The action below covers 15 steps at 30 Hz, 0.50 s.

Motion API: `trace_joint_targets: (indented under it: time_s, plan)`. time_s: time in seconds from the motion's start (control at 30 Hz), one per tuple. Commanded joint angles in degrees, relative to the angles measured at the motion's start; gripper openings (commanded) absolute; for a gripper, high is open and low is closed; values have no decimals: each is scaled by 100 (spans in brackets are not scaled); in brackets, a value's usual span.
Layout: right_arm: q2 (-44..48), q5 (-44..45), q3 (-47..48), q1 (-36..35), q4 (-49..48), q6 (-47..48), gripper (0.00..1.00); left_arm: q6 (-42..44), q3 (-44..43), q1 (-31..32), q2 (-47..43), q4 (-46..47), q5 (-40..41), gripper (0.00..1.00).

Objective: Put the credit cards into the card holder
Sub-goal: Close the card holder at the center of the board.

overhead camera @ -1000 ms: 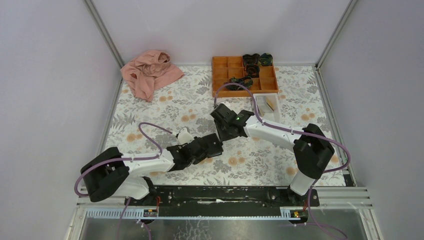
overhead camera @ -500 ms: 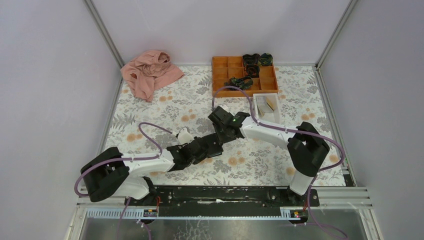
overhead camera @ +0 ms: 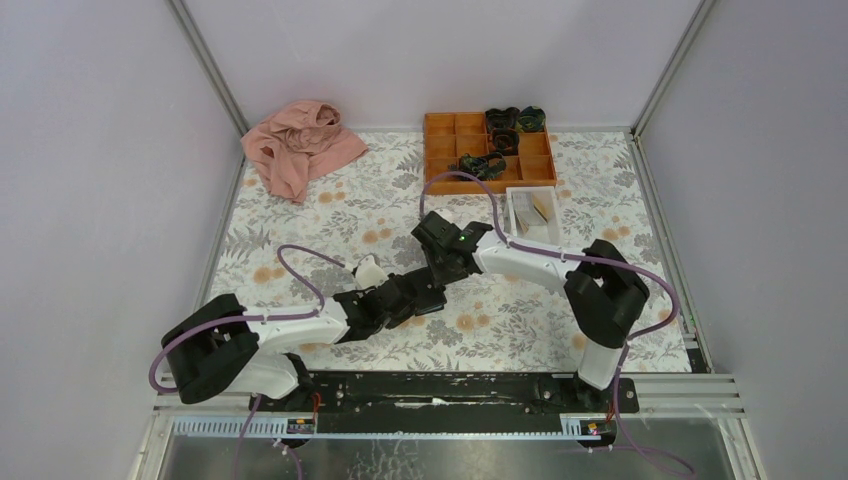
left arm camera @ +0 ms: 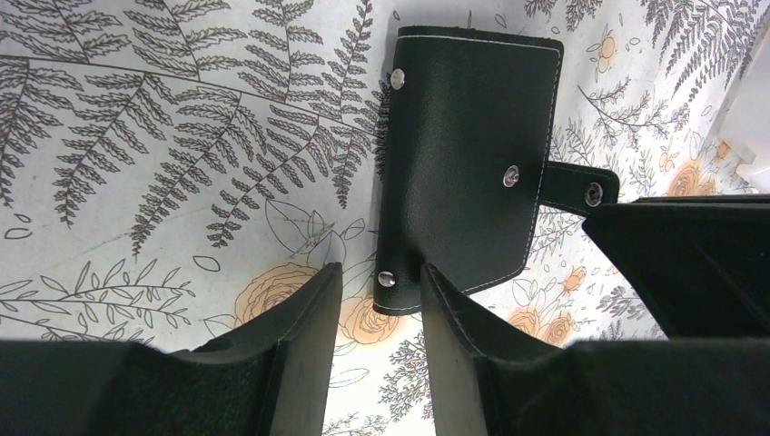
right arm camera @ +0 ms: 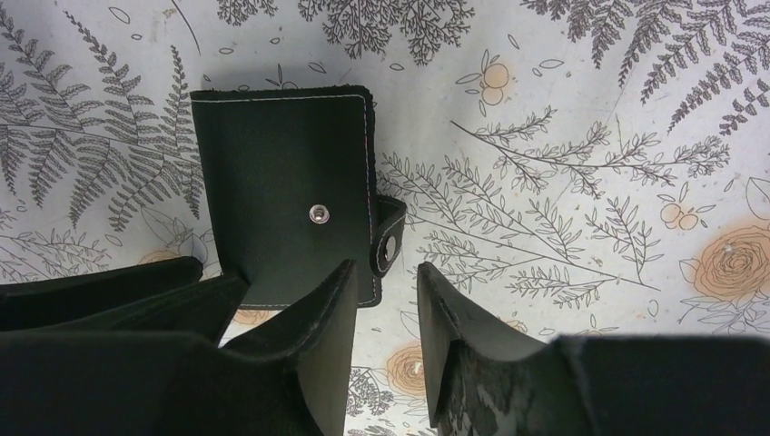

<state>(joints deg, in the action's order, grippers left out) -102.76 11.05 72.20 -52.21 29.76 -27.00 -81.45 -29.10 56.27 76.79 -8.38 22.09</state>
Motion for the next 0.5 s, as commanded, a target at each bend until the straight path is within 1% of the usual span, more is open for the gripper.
trace_joint_targets:
  time_s: [0.0, 0.23, 0.37, 0.47]
  plan:
    - [-61, 85, 338, -53, 62, 11, 37, 136, 203, 51, 171, -173, -3, 45]
    - [-147, 88, 412, -55, 76, 24, 32, 162, 208, 51, 194, -153, -9, 45]
    - [-160, 77, 410, -54, 87, 32, 28, 173, 208, 51, 207, -130, -19, 45]
    - [-164, 77, 376, -60, 93, 22, 27, 182, 206, 51, 229, -112, -26, 45]
